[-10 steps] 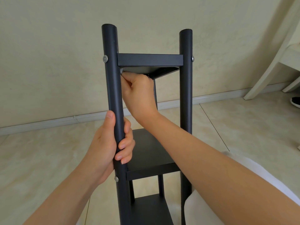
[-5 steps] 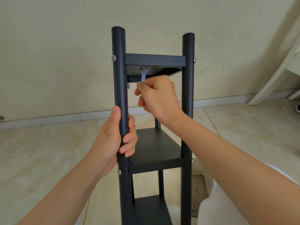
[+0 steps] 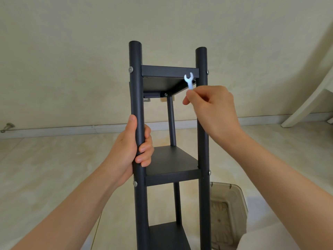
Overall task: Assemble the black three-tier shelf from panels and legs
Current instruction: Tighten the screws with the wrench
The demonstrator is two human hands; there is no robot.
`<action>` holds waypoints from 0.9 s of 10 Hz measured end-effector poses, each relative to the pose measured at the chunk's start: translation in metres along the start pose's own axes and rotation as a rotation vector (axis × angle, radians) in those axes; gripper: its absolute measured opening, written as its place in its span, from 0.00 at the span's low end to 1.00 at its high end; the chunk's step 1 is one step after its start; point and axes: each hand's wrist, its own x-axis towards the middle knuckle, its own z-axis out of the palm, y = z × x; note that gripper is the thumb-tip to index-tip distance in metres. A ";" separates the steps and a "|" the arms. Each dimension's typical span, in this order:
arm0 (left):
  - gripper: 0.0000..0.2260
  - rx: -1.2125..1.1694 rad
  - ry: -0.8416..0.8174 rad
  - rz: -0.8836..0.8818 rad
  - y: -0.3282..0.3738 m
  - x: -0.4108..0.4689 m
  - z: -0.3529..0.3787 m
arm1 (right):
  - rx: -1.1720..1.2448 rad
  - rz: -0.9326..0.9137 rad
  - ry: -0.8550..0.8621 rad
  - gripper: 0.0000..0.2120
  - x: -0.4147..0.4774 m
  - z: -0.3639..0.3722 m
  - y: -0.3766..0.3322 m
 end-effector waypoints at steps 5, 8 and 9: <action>0.26 -0.011 0.020 -0.004 0.000 0.005 -0.001 | 0.377 0.352 -0.109 0.14 0.010 -0.012 0.013; 0.26 0.003 0.069 0.030 -0.004 0.014 -0.007 | 0.403 0.259 -0.050 0.15 0.007 -0.009 0.008; 0.28 0.020 0.085 0.060 -0.006 0.017 -0.009 | 0.423 0.198 -0.059 0.15 0.007 -0.010 0.005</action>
